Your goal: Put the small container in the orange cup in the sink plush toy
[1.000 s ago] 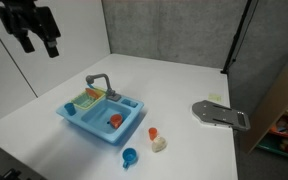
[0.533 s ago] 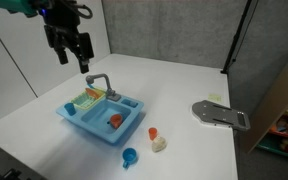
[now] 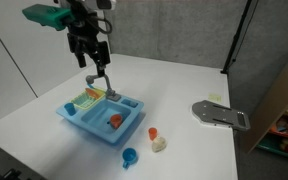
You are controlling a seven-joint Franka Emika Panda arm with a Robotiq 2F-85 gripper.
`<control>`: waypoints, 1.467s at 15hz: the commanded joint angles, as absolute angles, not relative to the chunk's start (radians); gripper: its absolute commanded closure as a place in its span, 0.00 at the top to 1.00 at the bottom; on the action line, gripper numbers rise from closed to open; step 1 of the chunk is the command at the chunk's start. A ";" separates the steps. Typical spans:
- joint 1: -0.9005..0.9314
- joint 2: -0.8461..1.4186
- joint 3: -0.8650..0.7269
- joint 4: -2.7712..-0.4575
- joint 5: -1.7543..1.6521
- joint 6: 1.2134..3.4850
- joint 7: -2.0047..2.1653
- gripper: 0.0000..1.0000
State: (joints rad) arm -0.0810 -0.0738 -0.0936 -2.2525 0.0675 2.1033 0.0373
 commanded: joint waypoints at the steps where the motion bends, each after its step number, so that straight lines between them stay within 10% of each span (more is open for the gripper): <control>1: -0.083 -0.074 -0.092 -2.249 0.068 2.101 0.037 1.00; 22: -0.157 0.352 -0.157 -1.915 0.122 2.158 0.265 1.00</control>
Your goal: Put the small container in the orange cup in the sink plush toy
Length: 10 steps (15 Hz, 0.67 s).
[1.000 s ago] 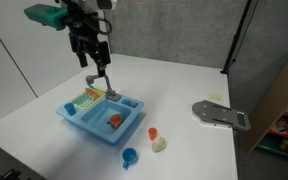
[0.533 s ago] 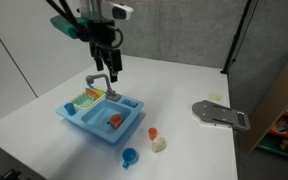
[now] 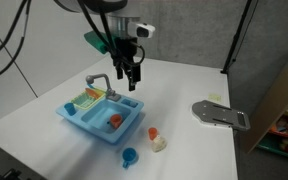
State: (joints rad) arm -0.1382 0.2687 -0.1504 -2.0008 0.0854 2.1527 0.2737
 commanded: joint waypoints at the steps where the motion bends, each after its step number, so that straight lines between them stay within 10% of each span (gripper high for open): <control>1: -0.164 0.375 -0.158 -1.900 0.135 2.166 0.259 1.00; 10: -0.217 0.512 -0.173 -1.903 0.140 2.320 0.189 1.00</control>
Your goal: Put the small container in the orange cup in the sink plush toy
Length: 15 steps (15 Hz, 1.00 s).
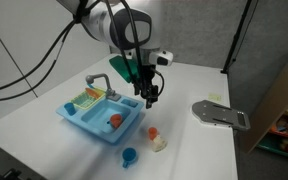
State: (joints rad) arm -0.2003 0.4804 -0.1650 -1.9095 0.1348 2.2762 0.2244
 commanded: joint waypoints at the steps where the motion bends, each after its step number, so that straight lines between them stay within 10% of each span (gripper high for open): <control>1: -0.222 0.527 -0.177 -1.902 0.141 2.343 0.188 1.00; 15: -0.226 0.559 -0.201 -1.924 0.128 2.412 0.218 1.00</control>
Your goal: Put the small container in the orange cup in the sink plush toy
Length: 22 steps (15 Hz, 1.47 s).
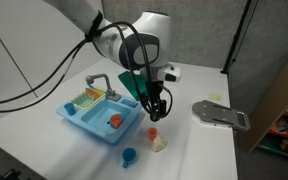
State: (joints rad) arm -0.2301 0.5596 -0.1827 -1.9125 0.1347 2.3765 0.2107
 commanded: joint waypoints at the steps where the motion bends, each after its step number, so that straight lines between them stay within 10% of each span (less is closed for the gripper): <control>1: -0.231 0.561 -0.207 -1.929 0.130 2.433 0.218 1.00; 22: -0.283 0.687 -0.230 -1.988 0.115 2.630 0.101 1.00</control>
